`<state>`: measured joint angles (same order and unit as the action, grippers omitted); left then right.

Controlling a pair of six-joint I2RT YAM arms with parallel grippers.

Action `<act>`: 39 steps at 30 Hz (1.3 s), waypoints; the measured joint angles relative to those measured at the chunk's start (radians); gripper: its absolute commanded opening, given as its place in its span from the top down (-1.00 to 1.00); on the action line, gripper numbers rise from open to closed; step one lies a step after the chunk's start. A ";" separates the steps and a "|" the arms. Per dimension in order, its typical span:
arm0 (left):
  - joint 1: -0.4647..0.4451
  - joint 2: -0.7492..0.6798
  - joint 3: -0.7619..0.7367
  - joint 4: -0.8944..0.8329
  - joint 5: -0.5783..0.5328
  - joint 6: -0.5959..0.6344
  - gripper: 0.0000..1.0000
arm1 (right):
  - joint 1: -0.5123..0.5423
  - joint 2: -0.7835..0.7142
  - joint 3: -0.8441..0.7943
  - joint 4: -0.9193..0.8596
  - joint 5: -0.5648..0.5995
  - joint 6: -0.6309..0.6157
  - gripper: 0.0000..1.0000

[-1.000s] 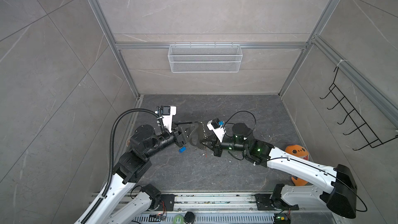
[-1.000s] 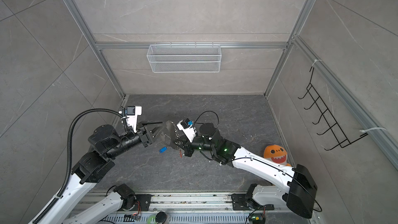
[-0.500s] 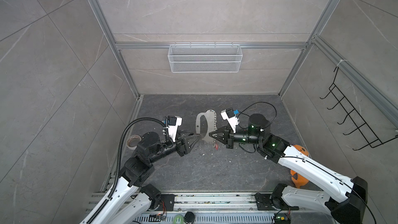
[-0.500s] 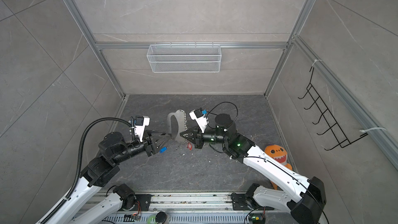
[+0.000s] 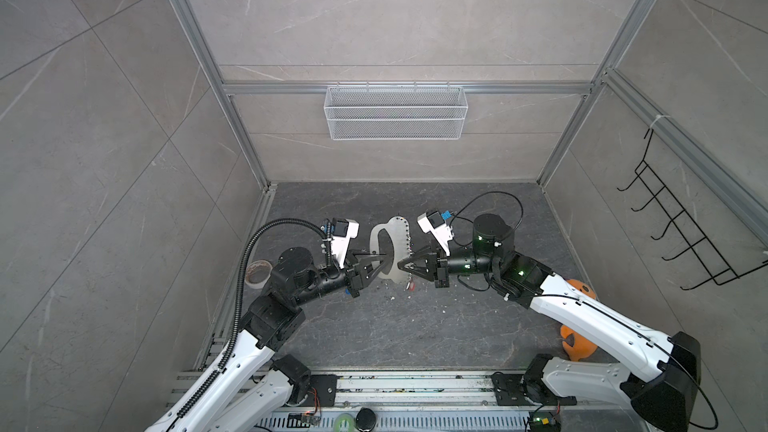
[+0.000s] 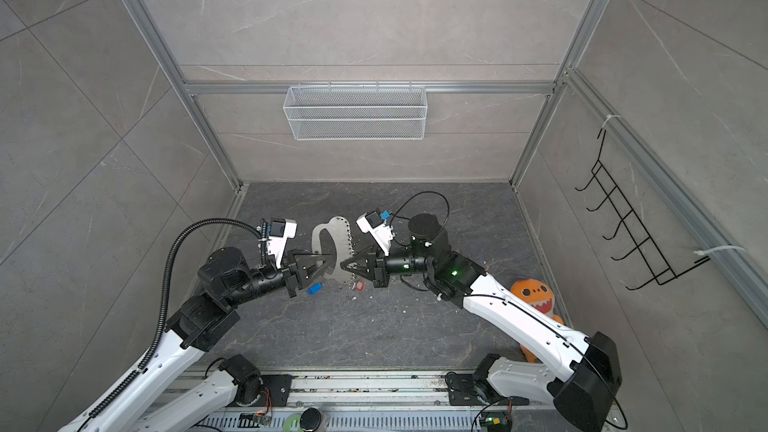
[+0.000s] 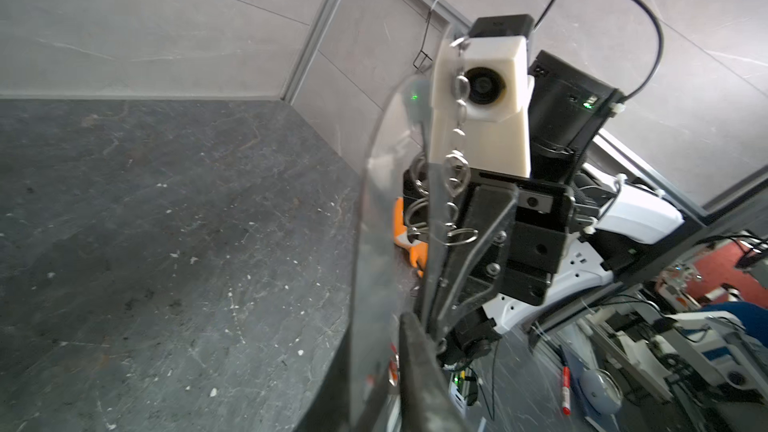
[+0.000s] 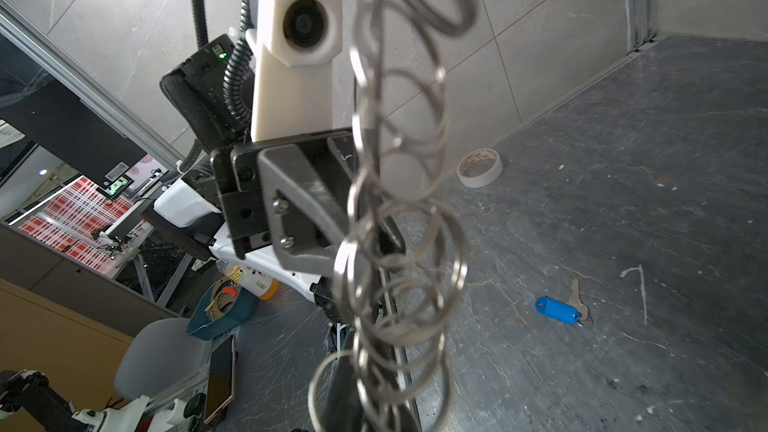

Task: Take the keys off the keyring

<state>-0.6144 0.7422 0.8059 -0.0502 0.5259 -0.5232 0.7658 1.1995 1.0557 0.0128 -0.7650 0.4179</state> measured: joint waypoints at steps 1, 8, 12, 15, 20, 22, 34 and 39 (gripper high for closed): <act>-0.001 0.003 0.005 0.013 0.015 -0.012 1.00 | -0.003 -0.001 0.003 -0.013 0.016 -0.001 0.62; -0.010 0.054 0.061 0.000 -0.038 -0.066 1.00 | -0.002 -0.053 0.006 -0.087 0.154 -0.053 0.10; -0.010 0.075 0.070 -0.029 -0.083 -0.098 1.00 | -0.002 -0.130 -0.012 -0.124 0.278 -0.074 0.05; -0.010 0.088 0.083 -0.068 -0.136 -0.119 1.00 | -0.002 -0.179 -0.033 -0.133 0.340 -0.083 0.07; -0.009 0.117 0.123 -0.108 -0.170 -0.143 1.00 | -0.001 -0.180 -0.043 -0.165 0.386 -0.114 0.18; -0.009 0.123 0.130 -0.108 -0.179 -0.147 1.00 | 0.002 -0.168 -0.051 -0.176 0.394 -0.128 0.25; -0.009 0.123 0.130 -0.111 -0.185 -0.152 1.00 | 0.038 -0.109 -0.071 -0.173 0.368 -0.151 0.33; -0.009 0.123 0.130 -0.111 -0.185 -0.155 1.00 | 0.051 -0.070 -0.071 -0.165 0.357 -0.155 0.29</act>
<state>-0.6231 0.8654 0.9356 -0.1616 0.3405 -0.6781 0.8165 1.1294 0.9852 -0.1520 -0.4076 0.2626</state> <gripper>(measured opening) 0.046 0.347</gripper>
